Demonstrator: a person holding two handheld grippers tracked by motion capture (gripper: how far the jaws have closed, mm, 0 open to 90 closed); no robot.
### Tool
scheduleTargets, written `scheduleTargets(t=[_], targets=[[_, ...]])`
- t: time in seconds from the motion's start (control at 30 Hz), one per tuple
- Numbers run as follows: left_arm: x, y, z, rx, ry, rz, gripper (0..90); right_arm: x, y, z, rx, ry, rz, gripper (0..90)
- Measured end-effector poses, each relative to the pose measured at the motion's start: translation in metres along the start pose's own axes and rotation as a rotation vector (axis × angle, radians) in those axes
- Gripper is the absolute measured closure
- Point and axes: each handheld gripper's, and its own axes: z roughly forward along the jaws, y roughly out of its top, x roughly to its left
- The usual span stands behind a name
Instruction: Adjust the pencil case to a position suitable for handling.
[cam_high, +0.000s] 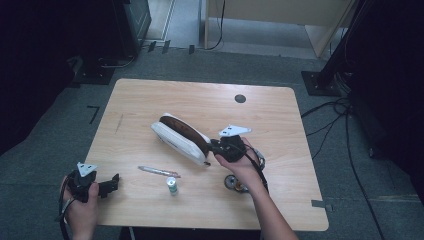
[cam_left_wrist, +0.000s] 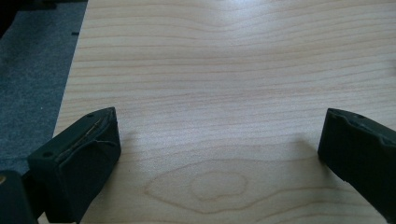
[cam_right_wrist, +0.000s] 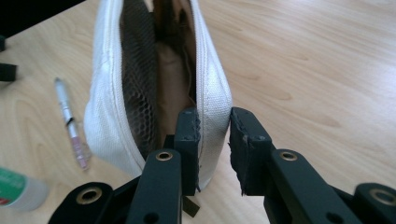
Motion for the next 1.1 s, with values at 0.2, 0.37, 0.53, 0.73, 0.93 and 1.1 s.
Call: scheduleTargets(t=[0.2,0.37,0.53,0.73,0.93,1.1], targets=[[0.000,0.000,0.000,0.000,0.000,0.000,0.0,0.008,0.000,-0.001,-0.007,0.048,-0.035,66.7],[0.000,0.000,0.000,0.000,0.000,0.002,0.0,0.002,0.019,0.002,-0.040,0.042,-0.029,61.6],[0.000,0.000,0.000,0.000,0.000,0.002,0.0,0.000,0.039,0.016,-0.026,0.071,0.009,62.1],[0.000,0.000,0.000,0.001,0.000,0.002,0.0,0.001,0.044,0.041,0.024,0.067,0.024,62.9],[0.000,0.000,0.000,0.000,-0.001,0.003,0.0,0.007,0.042,0.049,0.066,0.000,0.034,79.5],[0.000,0.000,0.000,0.000,-0.001,0.003,0.0,0.003,0.036,0.041,0.041,-0.050,0.080,82.1]])
